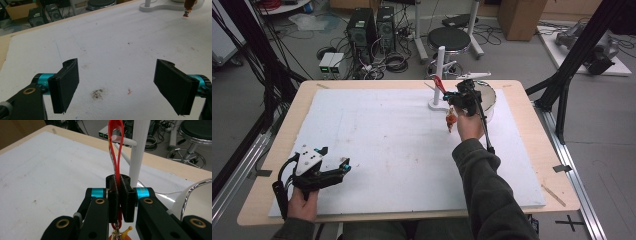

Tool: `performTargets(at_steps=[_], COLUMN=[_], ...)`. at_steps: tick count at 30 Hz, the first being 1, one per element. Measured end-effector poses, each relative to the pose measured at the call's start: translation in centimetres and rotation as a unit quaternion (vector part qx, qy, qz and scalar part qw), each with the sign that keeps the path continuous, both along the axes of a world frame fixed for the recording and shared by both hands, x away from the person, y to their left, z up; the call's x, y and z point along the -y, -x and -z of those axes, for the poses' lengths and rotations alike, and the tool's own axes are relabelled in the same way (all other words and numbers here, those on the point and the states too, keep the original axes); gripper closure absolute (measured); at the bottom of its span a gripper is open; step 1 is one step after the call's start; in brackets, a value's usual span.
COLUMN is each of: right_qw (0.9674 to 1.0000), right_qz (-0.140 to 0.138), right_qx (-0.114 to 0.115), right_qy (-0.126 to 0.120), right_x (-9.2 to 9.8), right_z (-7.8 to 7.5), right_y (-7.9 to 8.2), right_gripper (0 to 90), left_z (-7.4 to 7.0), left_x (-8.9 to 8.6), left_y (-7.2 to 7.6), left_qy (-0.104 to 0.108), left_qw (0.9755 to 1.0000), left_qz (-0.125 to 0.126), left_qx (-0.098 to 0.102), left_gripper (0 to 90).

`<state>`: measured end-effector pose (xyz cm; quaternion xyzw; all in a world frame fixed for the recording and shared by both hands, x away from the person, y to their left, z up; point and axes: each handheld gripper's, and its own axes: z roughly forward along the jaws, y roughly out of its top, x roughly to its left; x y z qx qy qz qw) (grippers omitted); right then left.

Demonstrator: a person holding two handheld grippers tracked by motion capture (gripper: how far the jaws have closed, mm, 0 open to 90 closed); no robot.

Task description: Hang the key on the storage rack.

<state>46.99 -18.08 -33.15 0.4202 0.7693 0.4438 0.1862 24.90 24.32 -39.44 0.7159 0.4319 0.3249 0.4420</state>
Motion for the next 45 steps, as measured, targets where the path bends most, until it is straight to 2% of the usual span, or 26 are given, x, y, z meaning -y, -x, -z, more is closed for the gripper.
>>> performTargets(at_steps=[18,30,45], right_qw=[0.9998,0.9995,0.9990], right_qz=[0.008,0.008,0.017], right_qx=[-0.014,-0.009,-0.029], right_qy=[0.013,0.029,0.030], right_x=[-0.3,-1.1,-0.9], right_z=[0.6,0.9,1.7], right_y=[-0.5,-0.5,-1.4], right_gripper=[85.9,85.9,85.8], left_z=[0.0,0.0,0.0], left_x=[0.0,0.0,0.0], left_y=[0.0,0.0,0.0], left_qy=[0.002,0.002,0.002], left_qw=[1.0000,1.0000,1.0000], left_qz=[0.001,0.002,0.001], left_qx=[0.002,0.002,0.002], left_gripper=[20.7,20.7,20.7])
